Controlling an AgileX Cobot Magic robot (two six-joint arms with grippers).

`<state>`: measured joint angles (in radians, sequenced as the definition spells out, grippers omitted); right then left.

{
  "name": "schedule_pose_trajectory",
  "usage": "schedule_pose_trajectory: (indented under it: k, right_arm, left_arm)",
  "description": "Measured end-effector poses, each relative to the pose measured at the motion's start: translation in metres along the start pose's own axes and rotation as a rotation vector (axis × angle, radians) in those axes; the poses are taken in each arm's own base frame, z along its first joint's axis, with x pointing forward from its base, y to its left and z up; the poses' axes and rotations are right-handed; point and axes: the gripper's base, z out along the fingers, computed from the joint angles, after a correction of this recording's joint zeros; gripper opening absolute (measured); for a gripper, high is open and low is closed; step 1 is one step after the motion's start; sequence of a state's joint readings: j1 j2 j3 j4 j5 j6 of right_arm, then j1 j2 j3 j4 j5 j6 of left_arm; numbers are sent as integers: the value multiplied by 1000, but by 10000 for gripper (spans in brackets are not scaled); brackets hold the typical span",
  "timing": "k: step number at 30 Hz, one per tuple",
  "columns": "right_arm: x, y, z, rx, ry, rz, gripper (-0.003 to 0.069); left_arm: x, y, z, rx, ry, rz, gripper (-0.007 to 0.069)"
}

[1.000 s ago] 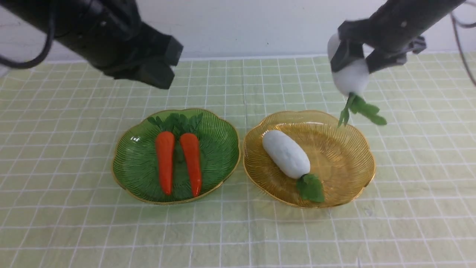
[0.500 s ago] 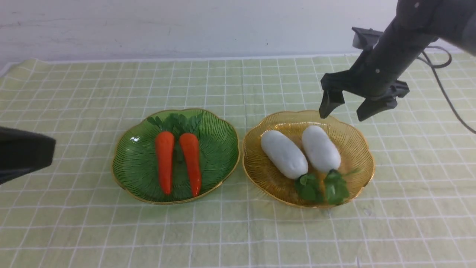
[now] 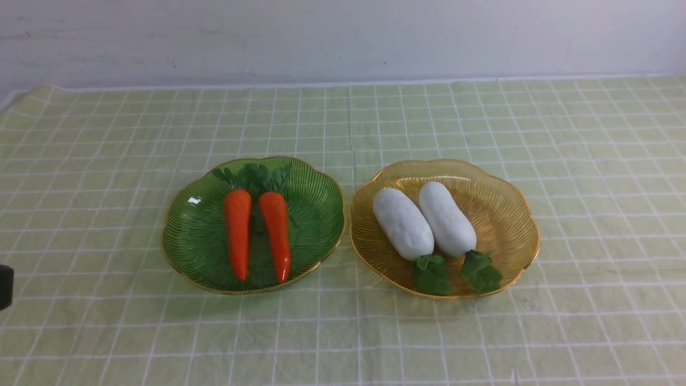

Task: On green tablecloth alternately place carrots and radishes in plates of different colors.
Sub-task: 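Place the white radish on the plate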

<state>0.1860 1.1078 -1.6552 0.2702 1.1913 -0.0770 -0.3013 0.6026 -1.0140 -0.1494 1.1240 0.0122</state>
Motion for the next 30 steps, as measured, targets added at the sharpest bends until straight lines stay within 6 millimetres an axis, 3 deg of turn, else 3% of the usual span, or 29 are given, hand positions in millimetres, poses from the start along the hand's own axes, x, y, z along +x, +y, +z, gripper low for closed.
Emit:
schedule_pose_trajectory:
  k: [2,4,7,8,9,10,12,16,19,23,30]
  right_arm:
    - [20,5,-31,9,-126,-29,-8]
    - [33,6,-45,18,-201,-45,-11]
    - [83,5,-65,55,-396,-78,-14]
    - [103,3,-66,67,-436,-78,-14]
    - [105,2,-66,73,-464,-81,-14]
    - [144,-3,-64,99,-567,-76,-14]
    - [181,-8,-61,123,-653,-74,-14]
    - [227,-13,-62,143,-789,-72,-14]
    - [247,-17,-60,163,-894,-71,-14]
    - [252,-20,-56,177,-933,-67,-14]
    - [252,-20,-55,177,-933,-66,-14]
  left_arm:
    - [2,1,4,-1,-1,-2,-8]
    - [3,1,8,-3,-3,-4,-8]
    - [6,3,18,-7,-13,-10,-8]
    - [8,4,20,-7,-11,-11,-8]
    - [8,4,20,-7,-11,-11,-8]
    - [9,5,23,-10,-9,-12,-8]
    - [10,5,24,-13,-8,-10,-8]
    - [10,5,24,-15,-7,-9,-8]
    - [10,5,24,-17,-11,-5,-8]
    - [17,6,24,-18,-54,2,-8]
    - [55,9,21,-19,-209,3,-8]
